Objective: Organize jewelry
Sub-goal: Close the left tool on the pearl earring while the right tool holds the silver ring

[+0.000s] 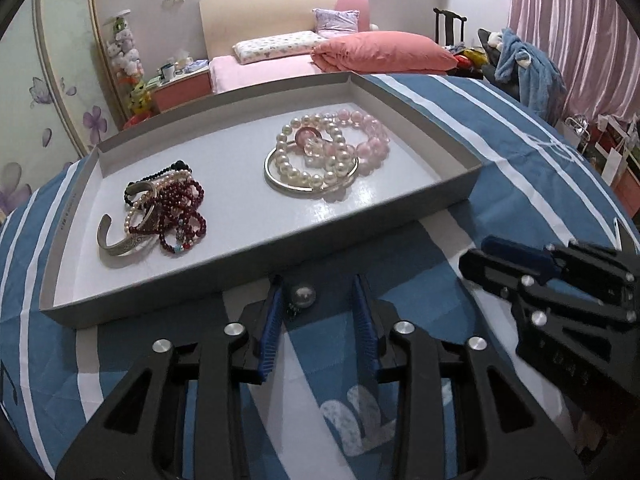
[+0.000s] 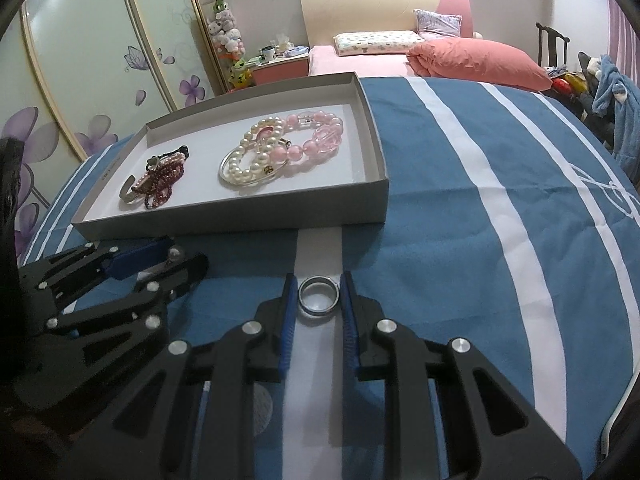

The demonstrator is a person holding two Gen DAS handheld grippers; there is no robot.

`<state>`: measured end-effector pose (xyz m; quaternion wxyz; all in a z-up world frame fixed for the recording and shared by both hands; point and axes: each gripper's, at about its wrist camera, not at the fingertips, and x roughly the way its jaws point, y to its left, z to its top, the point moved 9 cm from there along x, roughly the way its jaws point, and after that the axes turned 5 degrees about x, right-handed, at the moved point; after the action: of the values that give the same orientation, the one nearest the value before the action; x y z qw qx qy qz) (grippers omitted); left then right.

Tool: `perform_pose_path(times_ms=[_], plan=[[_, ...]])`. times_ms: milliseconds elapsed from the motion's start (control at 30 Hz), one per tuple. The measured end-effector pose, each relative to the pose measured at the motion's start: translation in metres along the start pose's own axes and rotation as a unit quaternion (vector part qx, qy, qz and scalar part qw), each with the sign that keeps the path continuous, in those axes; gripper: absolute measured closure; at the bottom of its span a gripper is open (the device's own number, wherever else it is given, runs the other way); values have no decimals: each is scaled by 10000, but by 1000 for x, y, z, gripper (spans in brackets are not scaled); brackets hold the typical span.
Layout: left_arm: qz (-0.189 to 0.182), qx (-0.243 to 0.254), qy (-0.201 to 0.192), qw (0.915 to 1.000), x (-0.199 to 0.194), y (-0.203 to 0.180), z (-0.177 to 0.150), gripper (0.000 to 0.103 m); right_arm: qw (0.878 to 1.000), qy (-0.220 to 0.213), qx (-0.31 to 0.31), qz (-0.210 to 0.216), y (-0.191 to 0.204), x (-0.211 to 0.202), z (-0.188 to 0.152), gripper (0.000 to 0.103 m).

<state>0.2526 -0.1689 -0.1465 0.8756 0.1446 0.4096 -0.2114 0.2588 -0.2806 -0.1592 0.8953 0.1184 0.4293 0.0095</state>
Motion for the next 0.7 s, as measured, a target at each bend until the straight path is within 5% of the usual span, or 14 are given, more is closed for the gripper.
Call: perform_pose_path(times_ms=[100, 700], plan=[[53, -61, 0, 10000, -1, 4, 0, 89, 10000, 3, -10, -13, 0, 0, 0, 81], [691, -762, 89, 9947, -39, 104, -58, 89, 9959, 147, -883, 154, 71, 9, -14, 81]])
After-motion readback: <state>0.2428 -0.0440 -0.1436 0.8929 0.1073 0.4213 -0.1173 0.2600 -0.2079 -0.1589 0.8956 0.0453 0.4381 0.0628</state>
